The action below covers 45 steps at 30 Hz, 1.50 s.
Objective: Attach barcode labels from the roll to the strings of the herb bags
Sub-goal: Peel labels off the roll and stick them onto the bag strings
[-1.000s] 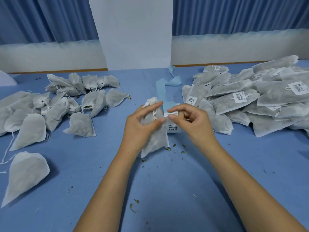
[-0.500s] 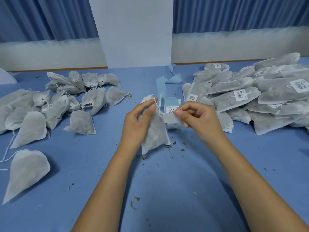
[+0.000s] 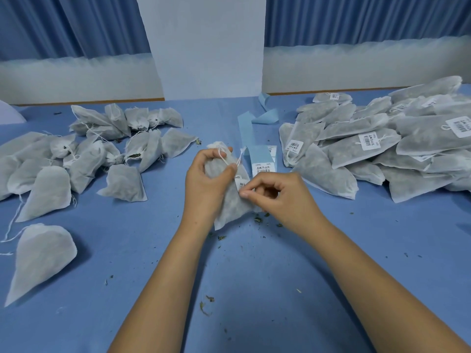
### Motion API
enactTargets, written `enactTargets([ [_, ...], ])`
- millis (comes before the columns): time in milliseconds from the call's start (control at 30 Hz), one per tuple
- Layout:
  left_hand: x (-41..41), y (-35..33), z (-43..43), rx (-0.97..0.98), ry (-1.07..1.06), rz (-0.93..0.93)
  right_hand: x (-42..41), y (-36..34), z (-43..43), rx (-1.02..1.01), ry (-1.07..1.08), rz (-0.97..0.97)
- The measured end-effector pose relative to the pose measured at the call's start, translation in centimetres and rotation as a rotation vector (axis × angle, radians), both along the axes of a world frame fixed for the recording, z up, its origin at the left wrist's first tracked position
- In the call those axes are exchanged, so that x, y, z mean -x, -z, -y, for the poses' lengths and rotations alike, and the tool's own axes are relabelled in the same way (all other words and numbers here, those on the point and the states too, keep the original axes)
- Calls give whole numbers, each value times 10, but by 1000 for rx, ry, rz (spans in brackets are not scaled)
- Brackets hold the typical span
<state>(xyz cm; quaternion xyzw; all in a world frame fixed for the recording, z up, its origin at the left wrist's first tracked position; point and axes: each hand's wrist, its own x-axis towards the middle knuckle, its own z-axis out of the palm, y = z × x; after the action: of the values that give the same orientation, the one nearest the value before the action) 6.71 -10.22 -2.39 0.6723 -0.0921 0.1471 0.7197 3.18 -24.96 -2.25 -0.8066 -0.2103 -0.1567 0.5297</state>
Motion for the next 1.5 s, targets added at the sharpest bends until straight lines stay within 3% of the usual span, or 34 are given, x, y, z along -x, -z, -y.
enactTargets([
  [233,0,-1,1,-35,49,-46,-1,3,0,108,58,116],
  [400,2,-1,1,-158,-31,19,1,4,-3,174,98,191],
  [567,-4,1,-7,-71,-116,-11,8,2,-4,128,-37,131],
  [700,-7,0,-12,-78,-67,51,14,-6,-2,-135,-207,24],
  [800,-6,0,-8,-182,33,69,10,-14,6,-409,-134,17],
  [1000,0,-1,-3,-338,67,79,4,-14,11,-586,-26,4],
  [1500,10,-9,-6,-335,267,126,-2,-4,1,-426,-39,-51],
])
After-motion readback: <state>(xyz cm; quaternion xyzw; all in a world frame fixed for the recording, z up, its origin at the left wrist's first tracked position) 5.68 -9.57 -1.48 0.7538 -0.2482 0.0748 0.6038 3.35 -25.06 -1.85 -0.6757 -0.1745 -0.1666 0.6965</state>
